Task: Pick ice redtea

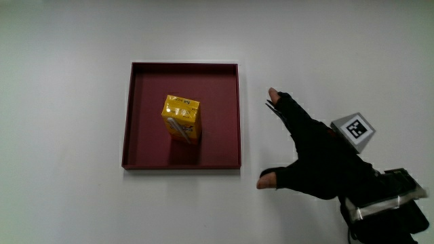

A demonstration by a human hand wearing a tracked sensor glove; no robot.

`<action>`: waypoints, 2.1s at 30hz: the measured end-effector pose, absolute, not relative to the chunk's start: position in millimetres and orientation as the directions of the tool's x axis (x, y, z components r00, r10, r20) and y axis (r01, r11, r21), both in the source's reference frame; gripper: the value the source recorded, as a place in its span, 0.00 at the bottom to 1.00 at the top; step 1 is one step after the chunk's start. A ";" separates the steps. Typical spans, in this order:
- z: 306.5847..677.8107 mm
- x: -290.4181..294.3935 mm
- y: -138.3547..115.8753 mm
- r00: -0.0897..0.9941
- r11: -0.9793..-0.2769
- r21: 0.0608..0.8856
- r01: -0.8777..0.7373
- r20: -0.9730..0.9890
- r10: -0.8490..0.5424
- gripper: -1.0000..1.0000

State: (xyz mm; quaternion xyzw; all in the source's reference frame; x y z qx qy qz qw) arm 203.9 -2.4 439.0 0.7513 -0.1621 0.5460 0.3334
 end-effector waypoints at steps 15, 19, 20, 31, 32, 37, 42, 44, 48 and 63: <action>457.3 143.7 -24.1 0.335 -0.673 0.393 -0.627 0.915 0.223 0.50; 463.9 123.6 -26.5 0.307 -0.661 0.379 -0.647 0.924 0.229 0.50; 469.2 120.6 -27.6 0.327 -0.656 0.391 -0.645 0.918 0.225 0.50; 505.2 81.3 -34.3 0.293 -0.651 0.388 -0.652 0.921 0.255 0.50; 510.2 78.9 -35.1 0.267 -0.654 0.371 -0.659 0.928 0.258 0.50; 524.7 71.1 -36.9 0.258 -0.663 0.372 -0.650 0.928 0.268 0.50; 531.6 71.8 -35.8 0.221 -0.674 0.358 -0.646 0.933 0.284 0.50; 531.4 73.0 -35.9 0.204 -0.683 0.353 -0.640 0.934 0.292 0.53; 532.3 74.8 -36.1 0.187 -0.704 0.338 -0.625 0.940 0.285 0.60; 537.0 74.4 -30.2 0.095 -0.815 0.284 -0.505 0.957 0.275 0.86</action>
